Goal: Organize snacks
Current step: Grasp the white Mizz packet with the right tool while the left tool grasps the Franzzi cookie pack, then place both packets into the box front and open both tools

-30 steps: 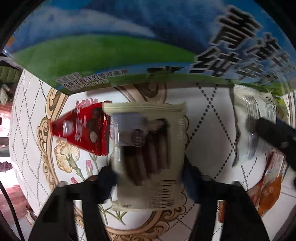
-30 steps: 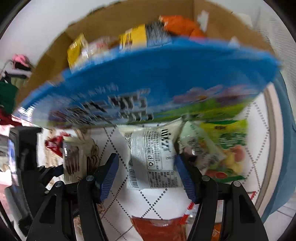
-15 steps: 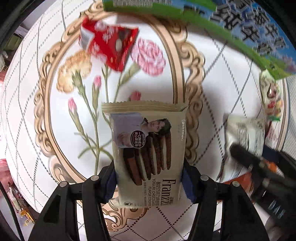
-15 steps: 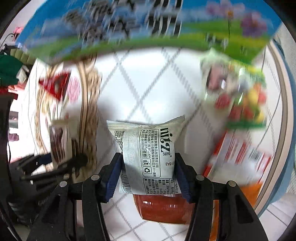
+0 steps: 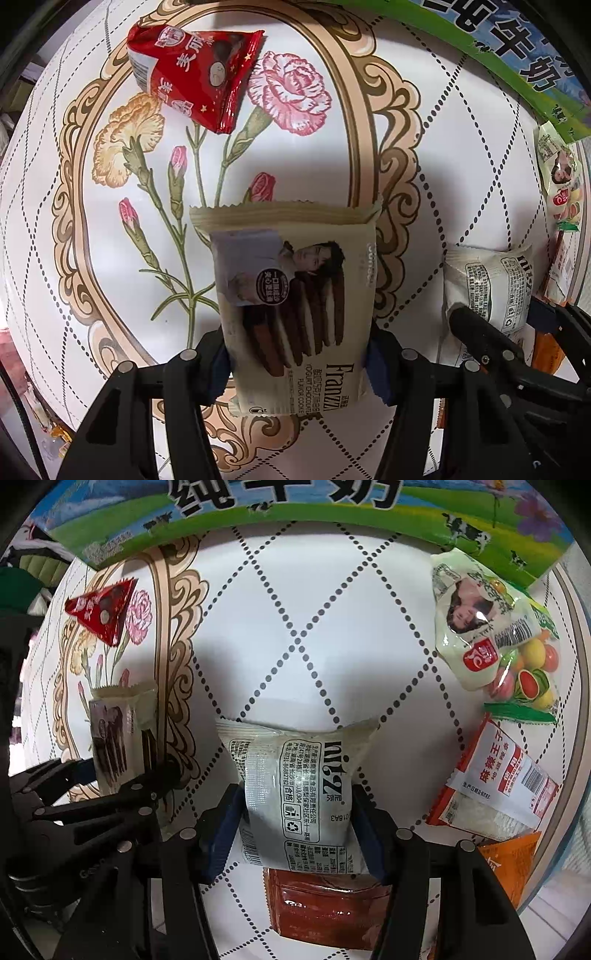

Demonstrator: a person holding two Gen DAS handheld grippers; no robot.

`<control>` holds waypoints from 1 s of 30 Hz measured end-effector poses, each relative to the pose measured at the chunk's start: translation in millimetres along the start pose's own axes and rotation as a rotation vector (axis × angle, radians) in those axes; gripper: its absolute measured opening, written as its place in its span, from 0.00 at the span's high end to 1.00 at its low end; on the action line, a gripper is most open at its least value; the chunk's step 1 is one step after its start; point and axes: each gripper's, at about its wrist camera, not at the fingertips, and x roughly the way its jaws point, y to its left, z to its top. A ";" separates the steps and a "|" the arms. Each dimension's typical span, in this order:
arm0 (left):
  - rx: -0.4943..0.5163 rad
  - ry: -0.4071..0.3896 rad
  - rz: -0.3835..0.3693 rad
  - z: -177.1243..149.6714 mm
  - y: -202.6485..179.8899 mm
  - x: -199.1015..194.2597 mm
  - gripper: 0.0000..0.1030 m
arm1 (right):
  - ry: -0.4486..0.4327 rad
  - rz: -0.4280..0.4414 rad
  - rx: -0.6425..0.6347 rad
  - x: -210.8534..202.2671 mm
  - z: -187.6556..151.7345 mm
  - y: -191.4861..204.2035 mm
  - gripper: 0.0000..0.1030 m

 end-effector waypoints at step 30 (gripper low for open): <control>0.114 -0.308 -0.252 113.0 -44.4 -246.8 0.45 | -0.441 0.135 0.112 -231.5 81.1 -63.2 0.49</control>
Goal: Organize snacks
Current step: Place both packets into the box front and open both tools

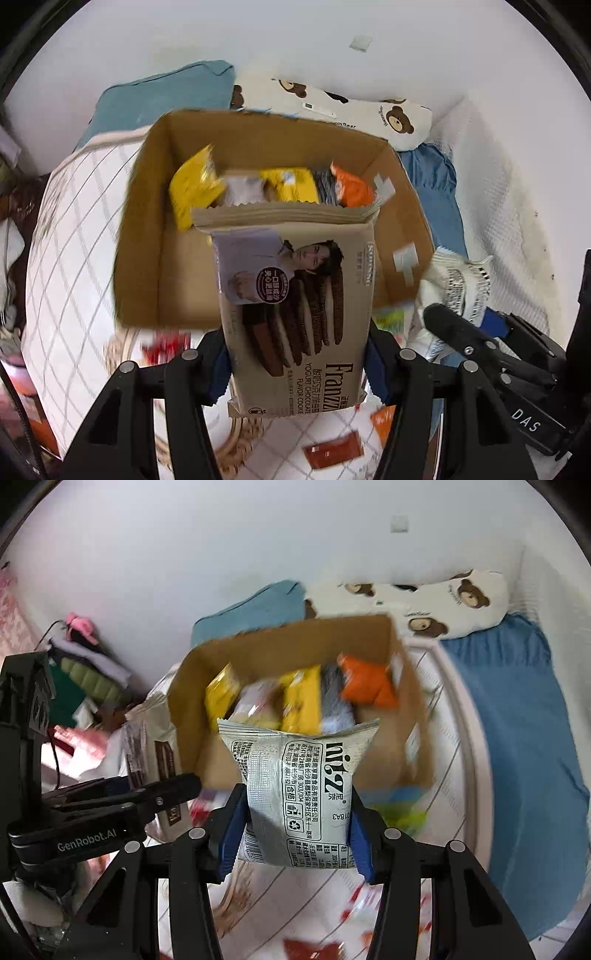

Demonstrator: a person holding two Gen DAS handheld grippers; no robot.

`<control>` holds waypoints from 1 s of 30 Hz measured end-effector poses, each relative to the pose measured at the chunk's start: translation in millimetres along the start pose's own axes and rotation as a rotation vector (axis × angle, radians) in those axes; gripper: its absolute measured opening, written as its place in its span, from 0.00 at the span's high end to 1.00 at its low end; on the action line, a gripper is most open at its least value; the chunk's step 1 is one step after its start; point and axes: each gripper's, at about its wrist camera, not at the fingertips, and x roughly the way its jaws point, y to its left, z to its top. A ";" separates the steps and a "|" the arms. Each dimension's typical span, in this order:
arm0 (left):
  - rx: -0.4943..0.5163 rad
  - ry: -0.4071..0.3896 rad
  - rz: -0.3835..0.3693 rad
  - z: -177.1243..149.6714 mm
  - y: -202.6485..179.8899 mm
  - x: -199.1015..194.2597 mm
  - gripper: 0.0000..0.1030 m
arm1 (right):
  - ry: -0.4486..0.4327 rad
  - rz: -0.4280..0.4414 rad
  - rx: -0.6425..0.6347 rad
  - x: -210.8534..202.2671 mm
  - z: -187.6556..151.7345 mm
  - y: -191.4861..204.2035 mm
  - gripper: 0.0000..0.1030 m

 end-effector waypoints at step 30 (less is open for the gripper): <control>-0.077 0.287 0.011 65.4 19.3 111.3 0.12 | 0.302 -0.088 0.040 125.3 60.6 -47.8 0.04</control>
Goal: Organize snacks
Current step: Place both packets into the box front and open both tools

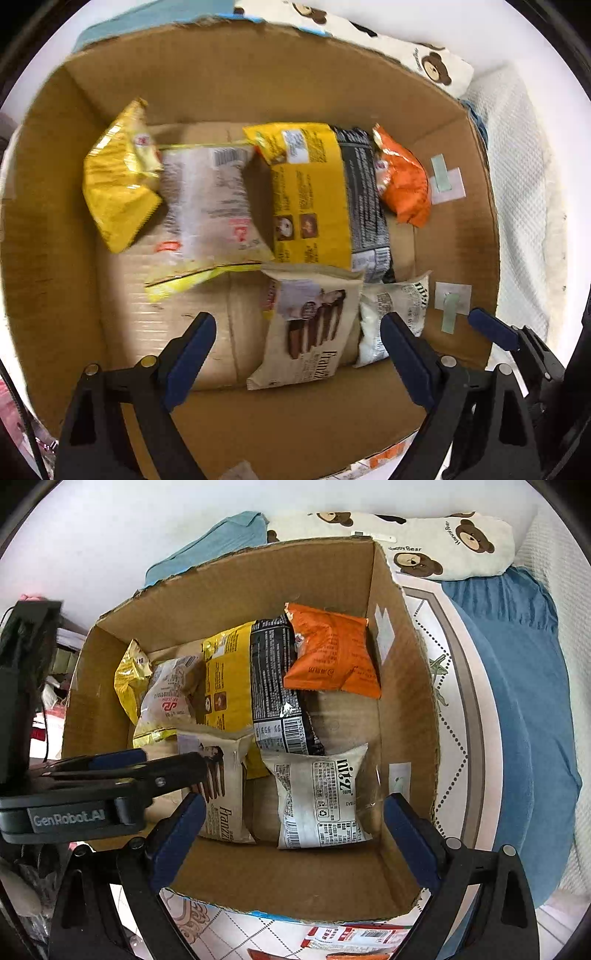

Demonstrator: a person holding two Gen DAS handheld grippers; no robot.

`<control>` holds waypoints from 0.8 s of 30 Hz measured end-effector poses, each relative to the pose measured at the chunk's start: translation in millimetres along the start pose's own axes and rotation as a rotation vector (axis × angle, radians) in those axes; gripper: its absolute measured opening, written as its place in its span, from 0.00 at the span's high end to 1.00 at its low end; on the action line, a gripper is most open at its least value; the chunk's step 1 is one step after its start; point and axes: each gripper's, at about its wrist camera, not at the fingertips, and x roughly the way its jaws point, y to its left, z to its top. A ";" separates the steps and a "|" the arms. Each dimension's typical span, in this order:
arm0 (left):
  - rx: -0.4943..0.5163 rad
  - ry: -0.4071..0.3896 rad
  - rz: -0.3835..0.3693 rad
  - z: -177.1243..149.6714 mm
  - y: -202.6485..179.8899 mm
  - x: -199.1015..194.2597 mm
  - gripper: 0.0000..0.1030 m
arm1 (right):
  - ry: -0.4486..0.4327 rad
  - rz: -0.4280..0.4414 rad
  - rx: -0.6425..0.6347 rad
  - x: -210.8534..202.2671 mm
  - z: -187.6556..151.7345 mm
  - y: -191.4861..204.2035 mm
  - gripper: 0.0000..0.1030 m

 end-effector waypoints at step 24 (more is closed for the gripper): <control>0.051 -0.277 0.159 -47.1 12.1 -66.2 0.12 | -0.172 -0.105 -0.037 -38.4 -22.9 28.7 0.03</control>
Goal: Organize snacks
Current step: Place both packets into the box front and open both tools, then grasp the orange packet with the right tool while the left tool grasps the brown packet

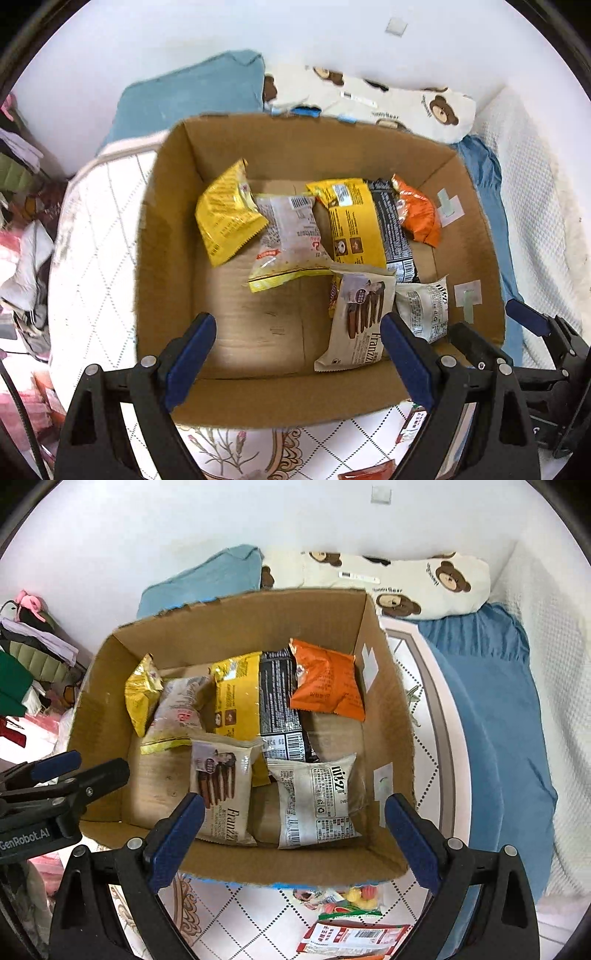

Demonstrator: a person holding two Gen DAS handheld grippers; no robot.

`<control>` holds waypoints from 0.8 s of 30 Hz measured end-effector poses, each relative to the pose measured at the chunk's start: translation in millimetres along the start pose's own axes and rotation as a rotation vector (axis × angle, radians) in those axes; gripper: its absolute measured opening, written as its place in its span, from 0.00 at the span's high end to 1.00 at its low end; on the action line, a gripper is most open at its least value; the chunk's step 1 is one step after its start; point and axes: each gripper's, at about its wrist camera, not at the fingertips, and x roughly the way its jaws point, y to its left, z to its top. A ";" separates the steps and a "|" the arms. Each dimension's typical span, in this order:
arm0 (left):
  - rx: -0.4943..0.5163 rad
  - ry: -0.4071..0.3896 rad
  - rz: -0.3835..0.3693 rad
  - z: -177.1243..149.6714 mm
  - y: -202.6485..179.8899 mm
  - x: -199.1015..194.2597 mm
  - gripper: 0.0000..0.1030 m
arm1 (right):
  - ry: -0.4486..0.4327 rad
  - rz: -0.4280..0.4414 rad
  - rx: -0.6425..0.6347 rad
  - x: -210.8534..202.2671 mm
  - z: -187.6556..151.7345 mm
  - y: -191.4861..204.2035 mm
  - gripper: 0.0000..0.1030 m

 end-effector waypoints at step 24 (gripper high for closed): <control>0.307 -0.169 0.095 -135.9 -32.3 -46.9 0.12 | -0.091 0.051 0.077 -76.6 -127.0 -30.1 0.02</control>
